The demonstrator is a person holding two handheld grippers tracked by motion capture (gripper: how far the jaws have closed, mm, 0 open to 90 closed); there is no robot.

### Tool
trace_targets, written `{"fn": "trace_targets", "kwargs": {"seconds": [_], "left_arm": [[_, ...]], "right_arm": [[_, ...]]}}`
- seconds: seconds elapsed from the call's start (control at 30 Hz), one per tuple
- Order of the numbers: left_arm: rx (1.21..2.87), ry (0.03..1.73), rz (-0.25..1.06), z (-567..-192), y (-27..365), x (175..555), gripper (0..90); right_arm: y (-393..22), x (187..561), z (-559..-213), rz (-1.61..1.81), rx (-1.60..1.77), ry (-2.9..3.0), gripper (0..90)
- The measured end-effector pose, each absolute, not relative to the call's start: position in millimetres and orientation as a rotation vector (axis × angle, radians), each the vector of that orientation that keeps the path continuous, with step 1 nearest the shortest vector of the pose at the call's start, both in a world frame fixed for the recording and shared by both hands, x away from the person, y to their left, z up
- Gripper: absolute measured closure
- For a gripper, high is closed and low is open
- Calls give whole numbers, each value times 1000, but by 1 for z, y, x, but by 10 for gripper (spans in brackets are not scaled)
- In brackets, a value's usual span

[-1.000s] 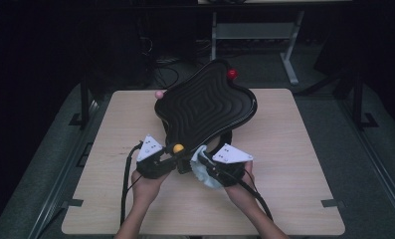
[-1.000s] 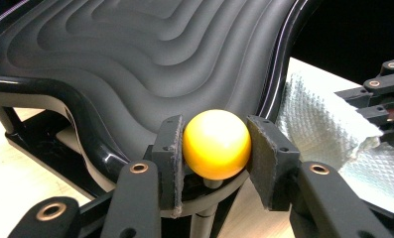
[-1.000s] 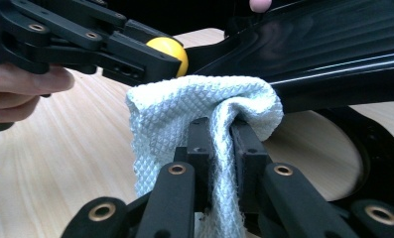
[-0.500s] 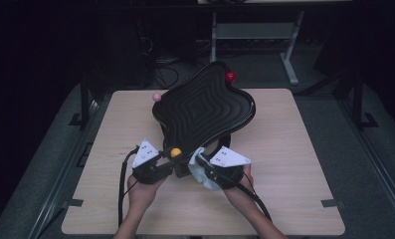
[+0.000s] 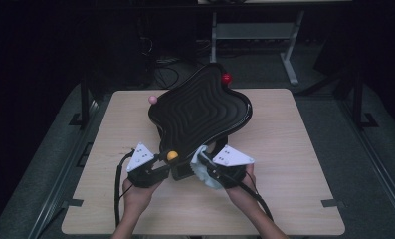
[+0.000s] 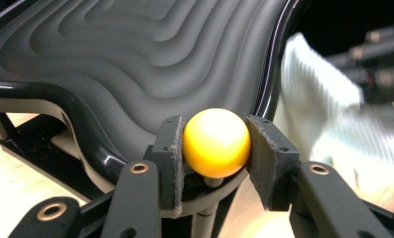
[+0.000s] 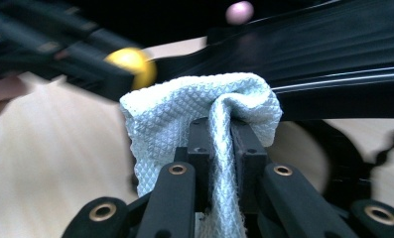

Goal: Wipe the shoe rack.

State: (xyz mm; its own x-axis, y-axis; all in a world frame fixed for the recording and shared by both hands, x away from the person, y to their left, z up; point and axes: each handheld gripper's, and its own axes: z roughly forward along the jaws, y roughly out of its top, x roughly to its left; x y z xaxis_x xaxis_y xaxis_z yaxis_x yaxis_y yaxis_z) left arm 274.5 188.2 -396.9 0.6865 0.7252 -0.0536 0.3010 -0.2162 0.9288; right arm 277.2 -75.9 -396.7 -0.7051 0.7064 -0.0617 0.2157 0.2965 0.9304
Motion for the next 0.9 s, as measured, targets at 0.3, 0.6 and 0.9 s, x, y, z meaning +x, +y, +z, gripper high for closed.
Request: {"fn": "trace_targets", "kwargs": {"seconds": [0.3, 0.6, 0.9], "left_arm": [[1799, 817, 493, -397, 186, 274, 604], [1796, 812, 494, -398, 185, 274, 603], [1805, 803, 481, -397, 189, 273, 604]], "right_arm": [[-60, 271, -405, 1420, 787, 2166, 807], [-76, 276, -398, 1433, 860, 2098, 807], [-93, 281, -387, 1416, 889, 2034, 807]]}}
